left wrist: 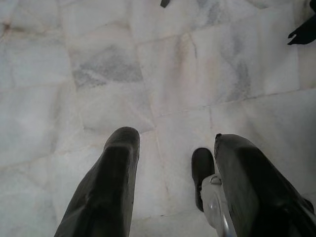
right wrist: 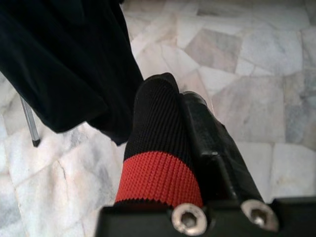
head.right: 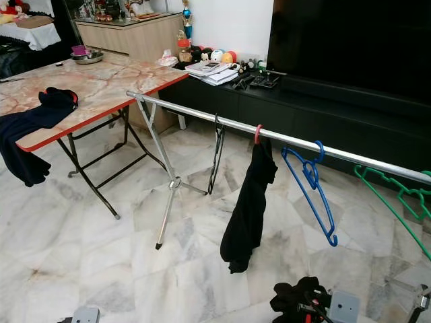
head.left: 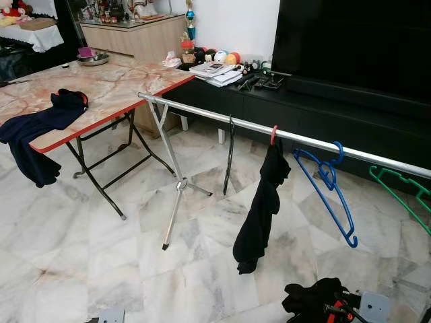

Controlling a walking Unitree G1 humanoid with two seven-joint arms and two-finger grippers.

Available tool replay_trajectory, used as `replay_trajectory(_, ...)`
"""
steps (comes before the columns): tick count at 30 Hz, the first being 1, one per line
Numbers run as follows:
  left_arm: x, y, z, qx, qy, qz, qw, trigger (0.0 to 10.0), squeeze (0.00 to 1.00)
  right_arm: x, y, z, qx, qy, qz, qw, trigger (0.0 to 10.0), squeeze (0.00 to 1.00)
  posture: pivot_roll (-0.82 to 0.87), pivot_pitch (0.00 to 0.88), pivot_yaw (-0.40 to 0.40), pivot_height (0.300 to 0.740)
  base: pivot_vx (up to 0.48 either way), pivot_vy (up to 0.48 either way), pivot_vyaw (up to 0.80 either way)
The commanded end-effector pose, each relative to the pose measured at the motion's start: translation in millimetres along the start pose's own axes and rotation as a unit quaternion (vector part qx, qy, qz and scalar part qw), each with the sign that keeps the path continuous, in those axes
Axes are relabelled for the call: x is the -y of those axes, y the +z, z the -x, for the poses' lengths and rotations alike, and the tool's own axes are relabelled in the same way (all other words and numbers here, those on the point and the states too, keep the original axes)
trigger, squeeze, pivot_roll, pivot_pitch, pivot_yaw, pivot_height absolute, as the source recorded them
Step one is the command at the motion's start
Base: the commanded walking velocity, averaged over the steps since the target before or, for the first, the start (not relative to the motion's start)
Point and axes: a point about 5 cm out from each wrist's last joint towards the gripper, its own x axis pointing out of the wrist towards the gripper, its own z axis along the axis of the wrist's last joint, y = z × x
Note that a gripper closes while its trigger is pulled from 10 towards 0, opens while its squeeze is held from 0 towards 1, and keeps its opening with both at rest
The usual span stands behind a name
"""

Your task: Hang hanger

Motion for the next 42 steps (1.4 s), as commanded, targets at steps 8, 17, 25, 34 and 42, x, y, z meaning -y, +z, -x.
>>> replay_trajectory(8,0.0,-3.2,0.2,-0.014,0.0,-0.003,1.0,10.0,0.0,4.5,-35.8,6.3,-0.153,-0.024,0.036,0.987,10.0,0.0,0.06,0.024,0.025,0.74,0.0,0.0,0.0)
replay_trajectory(17,-1.6,-6.1,1.0,-0.023,0.0,-0.005,1.0,10.0,0.0,12.6,-46.8,12.7,-0.203,-0.059,0.027,0.977,10.0,0.0,0.06,0.028,0.03,0.74,0.0,0.0,0.0)
replay_trajectory(25,-2.6,-6.2,1.3,-0.024,-0.011,-0.013,1.0,10.0,0.0,23.6,-54.7,23.2,-0.227,-0.064,0.033,0.971,10.0,0.0,0.06,0.03,0.04,0.74,0.0,0.0,0.0)
replay_trajectory(34,-3.4,-6.4,1.5,-0.025,-0.015,-0.016,0.999,10.0,0.0,-7.3,-57.1,13.7,-0.222,-0.059,0.032,0.973,10.0,0.0,0.06,0.024,0.044,0.74,0.0,0.0,0.0)
replay_trajectory(42,-3.1,-6.0,1.4,-0.023,-0.016,-0.016,0.999,10.0,0.0,-21.3,-52.1,5.1,-0.215,-0.046,0.033,0.975,10.0,0.0,0.06,0.014,0.044,0.74,0.157,0.0,0.0)
